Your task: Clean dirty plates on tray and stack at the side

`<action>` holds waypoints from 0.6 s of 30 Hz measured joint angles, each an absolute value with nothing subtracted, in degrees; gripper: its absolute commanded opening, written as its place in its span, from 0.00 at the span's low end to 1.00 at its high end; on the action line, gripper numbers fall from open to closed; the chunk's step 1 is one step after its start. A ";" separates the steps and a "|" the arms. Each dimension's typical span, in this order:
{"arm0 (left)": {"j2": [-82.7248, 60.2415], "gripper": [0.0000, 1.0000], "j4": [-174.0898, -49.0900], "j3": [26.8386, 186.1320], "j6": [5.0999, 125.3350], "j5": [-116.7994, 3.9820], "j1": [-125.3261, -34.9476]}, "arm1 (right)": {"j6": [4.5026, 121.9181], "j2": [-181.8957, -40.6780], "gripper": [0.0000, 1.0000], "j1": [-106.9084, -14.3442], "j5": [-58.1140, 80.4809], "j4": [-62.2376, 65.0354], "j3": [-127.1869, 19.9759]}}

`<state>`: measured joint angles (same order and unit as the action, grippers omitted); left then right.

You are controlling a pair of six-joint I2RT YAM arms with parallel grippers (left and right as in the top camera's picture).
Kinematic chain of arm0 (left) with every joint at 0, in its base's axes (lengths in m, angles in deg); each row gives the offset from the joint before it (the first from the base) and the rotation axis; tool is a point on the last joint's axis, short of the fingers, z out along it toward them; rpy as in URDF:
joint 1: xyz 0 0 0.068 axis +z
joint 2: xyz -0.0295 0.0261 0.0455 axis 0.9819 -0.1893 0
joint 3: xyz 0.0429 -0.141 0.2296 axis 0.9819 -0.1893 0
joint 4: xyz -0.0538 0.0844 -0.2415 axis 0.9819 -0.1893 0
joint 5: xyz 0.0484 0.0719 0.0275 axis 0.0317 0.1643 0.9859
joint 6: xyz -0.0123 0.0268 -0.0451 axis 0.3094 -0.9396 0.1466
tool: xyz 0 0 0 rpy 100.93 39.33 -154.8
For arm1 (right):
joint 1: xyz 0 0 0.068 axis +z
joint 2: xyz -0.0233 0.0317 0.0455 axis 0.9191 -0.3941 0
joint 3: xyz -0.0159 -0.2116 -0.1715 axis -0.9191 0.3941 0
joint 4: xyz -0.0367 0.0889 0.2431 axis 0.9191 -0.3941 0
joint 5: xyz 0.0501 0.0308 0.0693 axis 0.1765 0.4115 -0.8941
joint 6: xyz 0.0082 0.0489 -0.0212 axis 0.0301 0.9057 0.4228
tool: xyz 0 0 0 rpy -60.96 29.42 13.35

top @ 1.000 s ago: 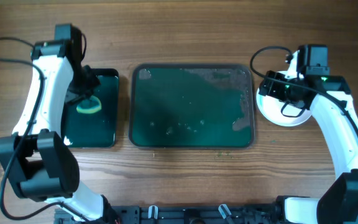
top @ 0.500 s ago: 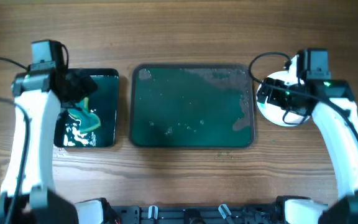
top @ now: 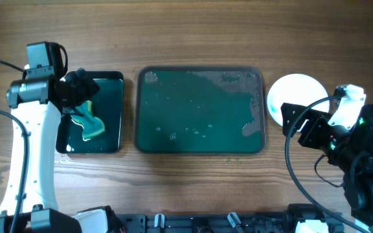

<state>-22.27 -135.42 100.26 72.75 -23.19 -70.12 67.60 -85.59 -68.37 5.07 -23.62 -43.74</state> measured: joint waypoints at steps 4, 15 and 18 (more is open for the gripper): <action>-22.27 1.00 -135.42 100.26 72.75 -23.16 -70.12 | 68.28 -86.73 1.00 -68.37 5.99 -21.08 -43.72; -22.27 1.00 -135.42 100.26 72.75 -23.21 -70.12 | 56.00 -83.04 1.00 -68.37 2.01 -2.13 -35.89; -22.27 1.00 -135.40 100.28 72.75 -23.38 -70.12 | 54.99 -68.26 1.00 -68.37 2.10 15.35 -17.51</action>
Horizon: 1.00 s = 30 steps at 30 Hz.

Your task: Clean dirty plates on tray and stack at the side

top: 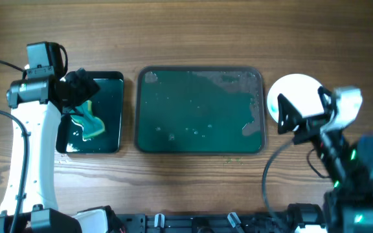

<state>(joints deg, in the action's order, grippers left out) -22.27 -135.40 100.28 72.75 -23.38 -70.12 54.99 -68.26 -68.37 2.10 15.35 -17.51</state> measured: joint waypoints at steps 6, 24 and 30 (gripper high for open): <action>-22.31 1.00 -135.49 100.28 72.75 -23.67 -70.12 | 56.48 -45.97 1.00 -68.37 6.30 31.79 10.95; -22.31 1.00 -135.42 100.28 72.75 -23.67 -70.12 | 64.00 -41.57 1.00 -68.37 16.94 34.26 19.93; -22.31 1.00 -135.42 100.28 72.75 -23.67 -70.12 | 64.00 -41.57 1.00 -68.37 16.94 34.24 19.93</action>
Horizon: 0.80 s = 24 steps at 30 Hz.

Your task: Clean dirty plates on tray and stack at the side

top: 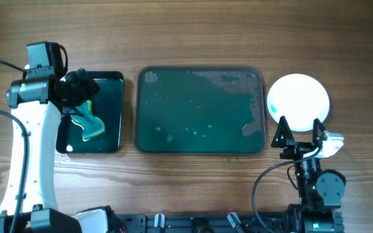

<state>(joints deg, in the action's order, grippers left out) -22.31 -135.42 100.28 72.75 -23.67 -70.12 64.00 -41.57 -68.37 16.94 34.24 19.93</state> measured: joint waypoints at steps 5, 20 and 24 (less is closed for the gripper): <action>-22.18 1.00 -135.45 100.28 72.75 -23.60 -70.12 | 63.98 -41.57 1.00 -68.37 16.94 34.26 19.93; 31.50 1.00 -94.51 58.36 53.01 -24.41 -82.44 | 63.98 -41.84 1.00 -68.37 16.96 34.30 19.93; 41.86 1.00 -90.60 47.73 46.87 -27.89 -82.44 | 63.98 -41.84 1.00 -68.37 16.96 34.26 19.93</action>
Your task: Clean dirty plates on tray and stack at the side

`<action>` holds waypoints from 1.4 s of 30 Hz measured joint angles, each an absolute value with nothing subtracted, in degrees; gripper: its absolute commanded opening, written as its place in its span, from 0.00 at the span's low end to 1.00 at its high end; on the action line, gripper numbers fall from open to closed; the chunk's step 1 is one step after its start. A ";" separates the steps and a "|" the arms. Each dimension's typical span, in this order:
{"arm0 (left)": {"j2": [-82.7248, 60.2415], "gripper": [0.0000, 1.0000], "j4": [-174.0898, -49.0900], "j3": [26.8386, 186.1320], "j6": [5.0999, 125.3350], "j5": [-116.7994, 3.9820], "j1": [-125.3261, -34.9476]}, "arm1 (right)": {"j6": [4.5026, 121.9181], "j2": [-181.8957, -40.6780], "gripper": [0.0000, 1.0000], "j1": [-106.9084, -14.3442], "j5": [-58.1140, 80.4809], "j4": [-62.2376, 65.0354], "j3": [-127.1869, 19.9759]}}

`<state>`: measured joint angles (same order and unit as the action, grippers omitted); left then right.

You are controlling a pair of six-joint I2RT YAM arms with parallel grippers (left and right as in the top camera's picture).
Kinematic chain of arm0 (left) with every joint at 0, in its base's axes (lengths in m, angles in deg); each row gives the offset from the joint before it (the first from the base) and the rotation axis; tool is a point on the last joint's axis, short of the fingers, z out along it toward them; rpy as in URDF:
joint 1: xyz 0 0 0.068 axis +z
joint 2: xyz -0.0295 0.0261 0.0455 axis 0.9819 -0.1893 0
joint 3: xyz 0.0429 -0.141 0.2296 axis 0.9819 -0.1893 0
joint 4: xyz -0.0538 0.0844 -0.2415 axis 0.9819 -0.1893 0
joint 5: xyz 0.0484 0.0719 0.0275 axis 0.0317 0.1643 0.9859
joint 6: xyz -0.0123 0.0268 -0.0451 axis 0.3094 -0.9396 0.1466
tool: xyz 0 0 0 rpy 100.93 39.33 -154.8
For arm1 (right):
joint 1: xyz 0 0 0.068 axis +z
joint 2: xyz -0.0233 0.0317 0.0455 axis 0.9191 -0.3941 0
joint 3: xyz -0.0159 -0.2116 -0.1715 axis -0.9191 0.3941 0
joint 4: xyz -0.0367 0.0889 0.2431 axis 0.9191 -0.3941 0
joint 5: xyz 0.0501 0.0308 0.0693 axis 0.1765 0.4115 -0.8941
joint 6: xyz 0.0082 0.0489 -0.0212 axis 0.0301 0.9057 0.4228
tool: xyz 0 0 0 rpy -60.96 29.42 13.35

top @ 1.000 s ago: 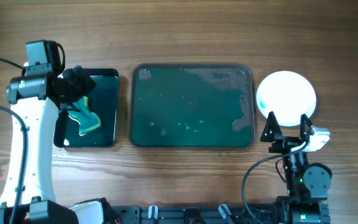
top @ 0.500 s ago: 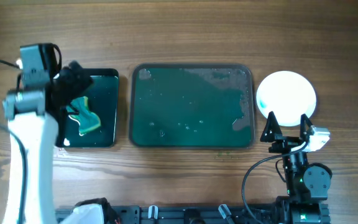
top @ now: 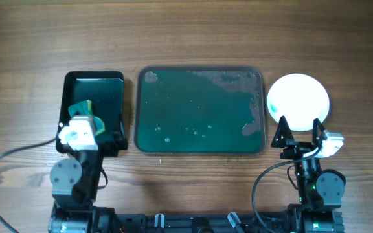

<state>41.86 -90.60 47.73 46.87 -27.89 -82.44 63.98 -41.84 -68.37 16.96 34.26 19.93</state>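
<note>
A white plate [top: 298, 98] lies on the wood to the right of the big dark tray [top: 149, 144], which holds soapy water and foam along its far and right side. My right gripper [top: 298, 131] stands open just in front of the plate, with nothing between its fingers. My left gripper [top: 83, 123] sits drawn back over the front of the small black tray [top: 109, 84]. The green and yellow sponge [top: 83, 108] shows right at its fingertips. Against the dark tray its jaws cannot be made out.
Wooden table all around. The small black tray stands left of the big tray, close beside it. Both arm bases sit at the front edge, with cables trailing to the left and right.
My left arm has drawn back from the far left side of the small tray to its base at the front. The sponge now sits a little farther back, partly hidden. The right arm is unchanged.
My left gripper stayed over the small tray with the sponge hanging from it. Meanwhile my right gripper was at the plate's right edge, then beside its front, then drawn back open at its base. Now the left arm is drawn back too.
</note>
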 measured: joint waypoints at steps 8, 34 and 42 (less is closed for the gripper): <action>56.35 1.00 -86.03 32.81 44.62 -28.74 -81.59 | 63.98 -41.84 1.00 -68.37 16.96 34.26 19.91; 59.56 1.00 -85.88 29.33 42.54 -28.74 -80.93 | 63.98 -41.84 1.00 -68.37 16.96 34.26 19.93; 59.56 1.00 -85.88 29.33 42.54 -28.74 -80.93 | 63.98 -41.84 1.00 -68.37 16.96 34.26 19.93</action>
